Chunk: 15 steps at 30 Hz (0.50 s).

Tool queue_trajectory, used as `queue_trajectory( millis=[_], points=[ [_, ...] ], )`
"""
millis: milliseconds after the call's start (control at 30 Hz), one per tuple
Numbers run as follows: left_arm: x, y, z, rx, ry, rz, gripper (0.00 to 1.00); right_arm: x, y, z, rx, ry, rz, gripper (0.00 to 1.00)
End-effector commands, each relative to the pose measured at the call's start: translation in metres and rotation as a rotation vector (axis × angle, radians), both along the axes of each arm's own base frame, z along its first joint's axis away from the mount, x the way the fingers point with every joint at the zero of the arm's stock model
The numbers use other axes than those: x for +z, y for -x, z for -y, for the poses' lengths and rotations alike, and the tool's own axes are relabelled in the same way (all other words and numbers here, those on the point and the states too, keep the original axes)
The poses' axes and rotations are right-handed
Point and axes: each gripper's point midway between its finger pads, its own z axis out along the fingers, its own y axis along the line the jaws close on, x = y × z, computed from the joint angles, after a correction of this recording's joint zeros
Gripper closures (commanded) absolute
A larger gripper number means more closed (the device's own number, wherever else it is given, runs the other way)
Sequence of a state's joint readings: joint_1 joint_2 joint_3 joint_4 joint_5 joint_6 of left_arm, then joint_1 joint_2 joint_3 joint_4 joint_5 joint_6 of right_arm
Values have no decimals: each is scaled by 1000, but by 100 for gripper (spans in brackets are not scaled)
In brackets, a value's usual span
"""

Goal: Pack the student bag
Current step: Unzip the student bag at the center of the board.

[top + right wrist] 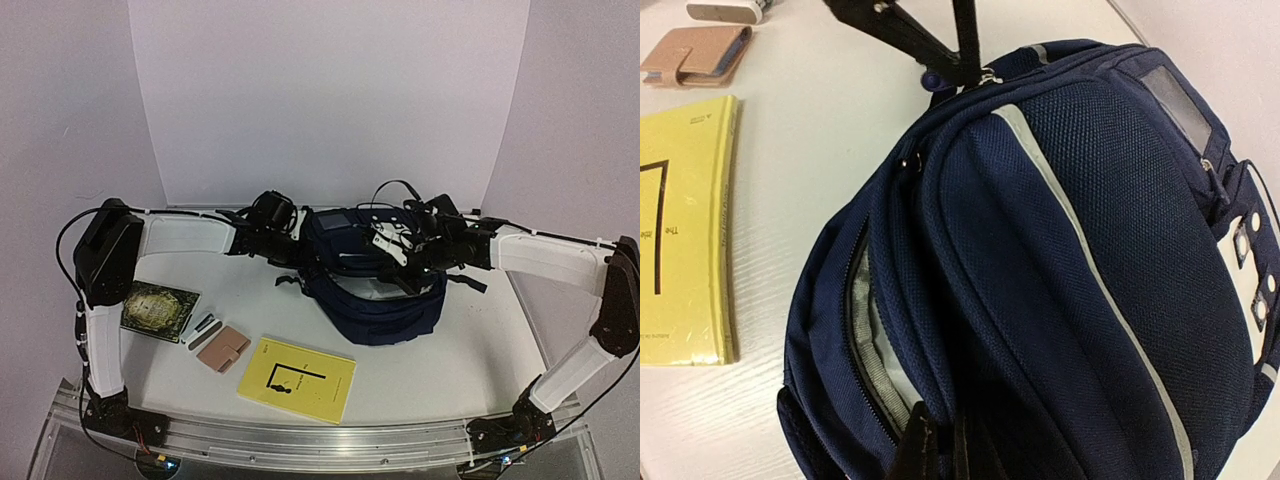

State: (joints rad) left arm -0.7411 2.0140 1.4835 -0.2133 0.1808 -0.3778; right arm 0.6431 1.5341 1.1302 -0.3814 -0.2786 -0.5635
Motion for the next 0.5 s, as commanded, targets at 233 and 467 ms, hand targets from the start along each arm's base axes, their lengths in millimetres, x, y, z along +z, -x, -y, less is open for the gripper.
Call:
queue_trajectory(
  millis=[233,467],
  points=[
    [-15,-124,-66,189,-65,16,100,27,7,-25,-24,-112,-149,100],
    [24,-109,-67,145,18,13,43,-3,-45,-54,-175,-130,-230,100]
  ],
)
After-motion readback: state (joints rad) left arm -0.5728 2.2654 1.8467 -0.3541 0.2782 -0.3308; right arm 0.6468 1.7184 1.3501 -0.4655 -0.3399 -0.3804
